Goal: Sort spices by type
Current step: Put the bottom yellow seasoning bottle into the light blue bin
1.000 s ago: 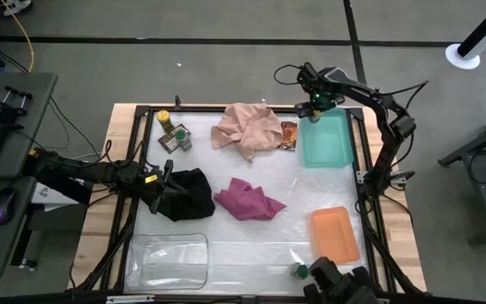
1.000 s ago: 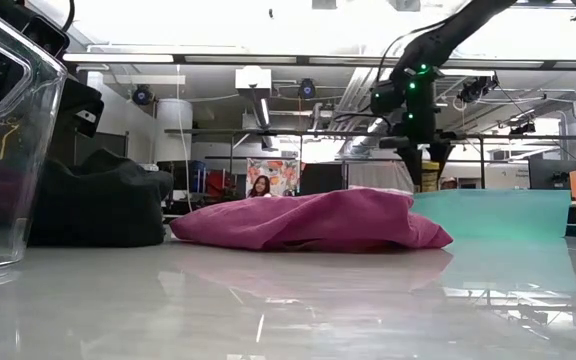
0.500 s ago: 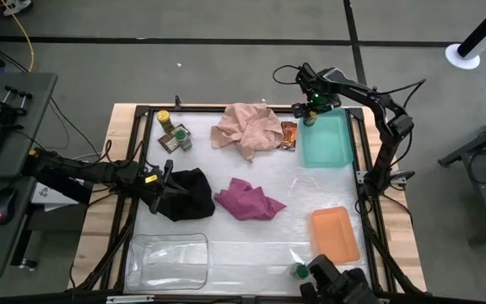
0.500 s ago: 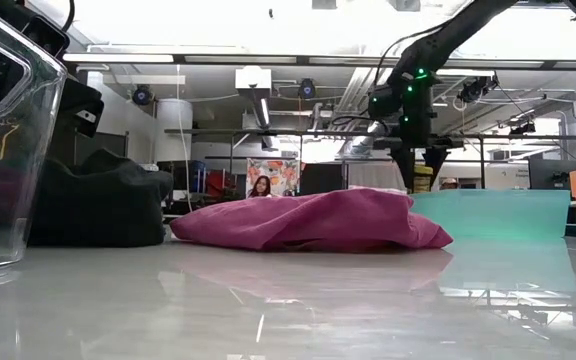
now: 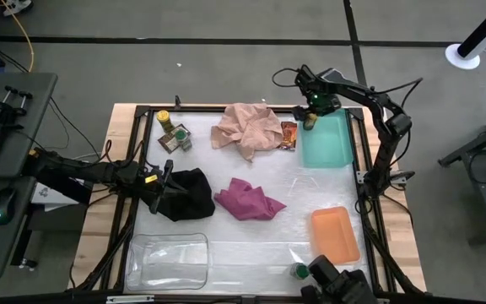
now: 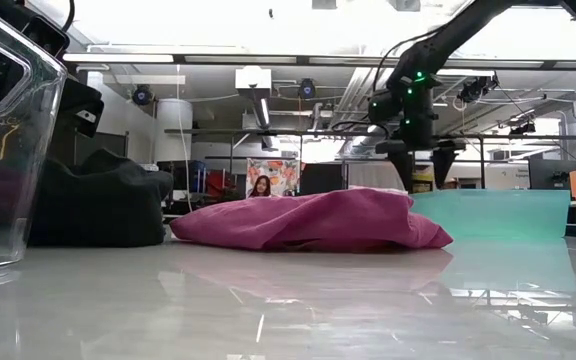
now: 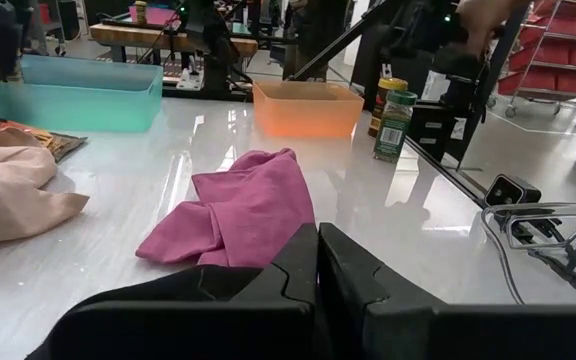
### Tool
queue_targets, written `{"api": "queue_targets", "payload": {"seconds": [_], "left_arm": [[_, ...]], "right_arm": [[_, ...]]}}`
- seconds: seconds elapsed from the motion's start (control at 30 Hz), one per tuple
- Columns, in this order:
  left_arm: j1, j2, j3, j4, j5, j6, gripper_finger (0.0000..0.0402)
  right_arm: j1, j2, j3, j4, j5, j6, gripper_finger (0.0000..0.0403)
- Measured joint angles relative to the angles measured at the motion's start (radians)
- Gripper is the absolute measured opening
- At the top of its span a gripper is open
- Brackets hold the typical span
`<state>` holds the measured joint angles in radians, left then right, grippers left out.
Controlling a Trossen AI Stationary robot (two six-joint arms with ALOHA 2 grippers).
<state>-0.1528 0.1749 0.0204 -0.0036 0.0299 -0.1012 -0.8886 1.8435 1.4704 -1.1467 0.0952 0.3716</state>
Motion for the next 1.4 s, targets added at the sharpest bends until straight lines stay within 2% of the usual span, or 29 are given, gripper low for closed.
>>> {"api": "queue_targets", "payload": {"seconds": [0.2,0.4,0.5,0.63,0.73,0.8,0.97,1.17,1.3,1.4], "left_arm": [[0.0,0.0,0.0,0.0,0.0,0.0,0.0],[0.0,0.0,0.0,0.0,0.0,0.0,0.0],[0.0,0.0,0.0,0.0,0.0,0.0,0.0],[0.0,0.0,0.0,0.0,0.0,0.0,0.0],[0.0,0.0,0.0,0.0,0.0,0.0,0.0],[0.0,0.0,0.0,0.0,0.0,0.0,0.0],[0.0,0.0,0.0,0.0,0.0,0.0,0.0],[0.0,0.0,0.0,0.0,0.0,0.0,0.0],[0.0,0.0,0.0,0.0,0.0,0.0,0.0],[0.0,0.0,0.0,0.0,0.0,0.0,0.0]], "right_arm": [[0.0,-0.068,0.0,-0.085,0.008,-0.113,0.0362],[0.014,-0.216,0.0,-0.158,-0.015,-0.196,0.0348],[0.044,-0.304,0.0,-0.18,-0.117,-0.215,0.0344],[0.13,-0.419,0.0,-0.221,-0.371,-0.187,0.0344],[0.259,-0.497,0.001,-0.247,-0.521,-0.121,0.0343],[0.372,-0.543,0.001,-0.272,-0.534,-0.056,0.0343],[0.714,-0.606,0.001,-0.362,-0.488,0.209,0.0343],[1.112,-0.596,0.001,-0.39,-0.465,0.572,0.0343],[1.323,-0.55,0.001,-0.349,-0.393,0.681,0.0343],[1.449,-0.5,0.001,-0.3,-0.303,0.704,0.0343]]}}
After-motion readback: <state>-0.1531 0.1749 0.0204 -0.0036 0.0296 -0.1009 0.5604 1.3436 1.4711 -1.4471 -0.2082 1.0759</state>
